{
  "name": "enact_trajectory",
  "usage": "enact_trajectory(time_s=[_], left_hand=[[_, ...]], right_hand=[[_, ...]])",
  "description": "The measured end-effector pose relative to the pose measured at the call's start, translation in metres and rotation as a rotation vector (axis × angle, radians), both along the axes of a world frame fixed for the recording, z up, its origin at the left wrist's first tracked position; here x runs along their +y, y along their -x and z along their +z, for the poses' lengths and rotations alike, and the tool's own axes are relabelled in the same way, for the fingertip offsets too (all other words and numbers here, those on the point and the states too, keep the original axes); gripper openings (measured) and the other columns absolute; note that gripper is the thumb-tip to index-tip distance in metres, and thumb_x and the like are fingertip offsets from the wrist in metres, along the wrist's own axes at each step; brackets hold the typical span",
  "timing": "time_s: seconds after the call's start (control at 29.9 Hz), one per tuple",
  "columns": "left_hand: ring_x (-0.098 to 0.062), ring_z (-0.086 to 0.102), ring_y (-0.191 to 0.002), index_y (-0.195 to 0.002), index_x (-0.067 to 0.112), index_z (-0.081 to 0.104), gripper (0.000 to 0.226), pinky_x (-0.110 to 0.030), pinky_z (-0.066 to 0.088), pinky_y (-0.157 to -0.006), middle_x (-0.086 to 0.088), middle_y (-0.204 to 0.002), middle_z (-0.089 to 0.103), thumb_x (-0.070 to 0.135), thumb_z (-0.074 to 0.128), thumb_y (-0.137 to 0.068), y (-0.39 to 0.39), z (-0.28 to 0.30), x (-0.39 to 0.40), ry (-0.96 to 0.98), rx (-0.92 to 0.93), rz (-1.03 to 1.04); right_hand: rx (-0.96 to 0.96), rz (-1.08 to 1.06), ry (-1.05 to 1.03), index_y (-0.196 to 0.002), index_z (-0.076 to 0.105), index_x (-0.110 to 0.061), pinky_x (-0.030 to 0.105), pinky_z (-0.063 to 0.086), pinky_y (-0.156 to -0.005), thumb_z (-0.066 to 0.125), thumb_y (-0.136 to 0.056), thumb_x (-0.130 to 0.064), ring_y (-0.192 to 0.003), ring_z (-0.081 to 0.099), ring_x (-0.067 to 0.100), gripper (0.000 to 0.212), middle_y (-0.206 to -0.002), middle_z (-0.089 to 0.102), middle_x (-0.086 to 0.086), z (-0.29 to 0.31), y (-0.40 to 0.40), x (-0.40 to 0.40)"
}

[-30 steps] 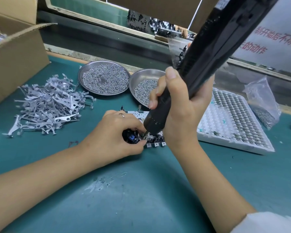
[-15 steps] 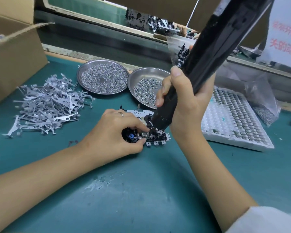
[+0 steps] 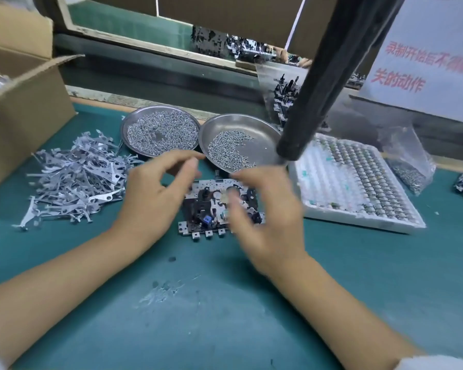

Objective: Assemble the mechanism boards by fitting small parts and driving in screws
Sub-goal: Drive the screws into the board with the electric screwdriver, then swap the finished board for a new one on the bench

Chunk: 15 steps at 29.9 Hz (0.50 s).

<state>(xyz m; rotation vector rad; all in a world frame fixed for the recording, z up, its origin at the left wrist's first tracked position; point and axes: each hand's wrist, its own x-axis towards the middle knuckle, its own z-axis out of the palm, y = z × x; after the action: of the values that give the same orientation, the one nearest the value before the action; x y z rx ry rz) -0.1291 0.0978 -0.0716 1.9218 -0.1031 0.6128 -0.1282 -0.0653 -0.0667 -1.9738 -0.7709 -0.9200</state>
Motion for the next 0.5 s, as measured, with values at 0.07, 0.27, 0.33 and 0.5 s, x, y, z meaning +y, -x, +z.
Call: enact_trajectory(time_s=[0.07,0.27,0.33,0.5], left_hand=[[0.009,0.057,-0.077,-0.101,0.027,0.065,0.017,-0.017,0.046,-0.08,0.012,-0.082,0.066,0.02,0.05,-0.096,-0.004,-0.001,0.003,0.029,-0.024,0.06],[0.0,0.057,-0.073,-0.104,0.026,0.064,0.019,-0.028,0.047,-0.075,0.011,-0.082,0.065,0.02,0.047,-0.098,-0.005,-0.005,0.006,0.015,-0.043,0.074],[-0.011,0.057,-0.072,-0.104,0.028,0.064,0.019,-0.03,0.045,-0.07,0.011,-0.083,0.066,0.023,0.046,-0.098,-0.004,-0.007,0.006,0.006,-0.045,0.063],[-0.015,0.057,-0.072,-0.099,0.04,0.062,0.018,-0.025,0.043,-0.065,0.011,-0.081,0.066,0.032,0.046,-0.095,-0.006,-0.011,0.008,-0.019,-0.058,0.037]], right_hand=[[0.102,0.016,0.464,-0.113,0.067,-0.008,0.038,0.047,-0.081,0.061,-0.087,-0.033,-0.095,0.059,0.03,0.036,-0.106,0.064,0.014,-0.014,0.008,0.008],[0.185,-0.045,0.872,-0.111,0.066,-0.019,0.042,0.043,-0.086,0.044,-0.096,-0.038,-0.117,0.05,0.031,0.033,-0.127,0.057,0.01,-0.008,0.027,0.013],[0.182,-0.031,0.899,-0.105,0.066,-0.019,0.04,0.044,-0.083,0.043,-0.094,-0.039,-0.113,0.052,0.03,0.032,-0.123,0.058,0.008,-0.006,0.042,0.004],[0.147,-0.077,0.868,-0.095,0.07,-0.028,0.03,0.05,-0.081,0.05,-0.089,-0.045,-0.107,0.061,0.024,0.028,-0.117,0.065,0.002,-0.008,0.079,-0.055]])
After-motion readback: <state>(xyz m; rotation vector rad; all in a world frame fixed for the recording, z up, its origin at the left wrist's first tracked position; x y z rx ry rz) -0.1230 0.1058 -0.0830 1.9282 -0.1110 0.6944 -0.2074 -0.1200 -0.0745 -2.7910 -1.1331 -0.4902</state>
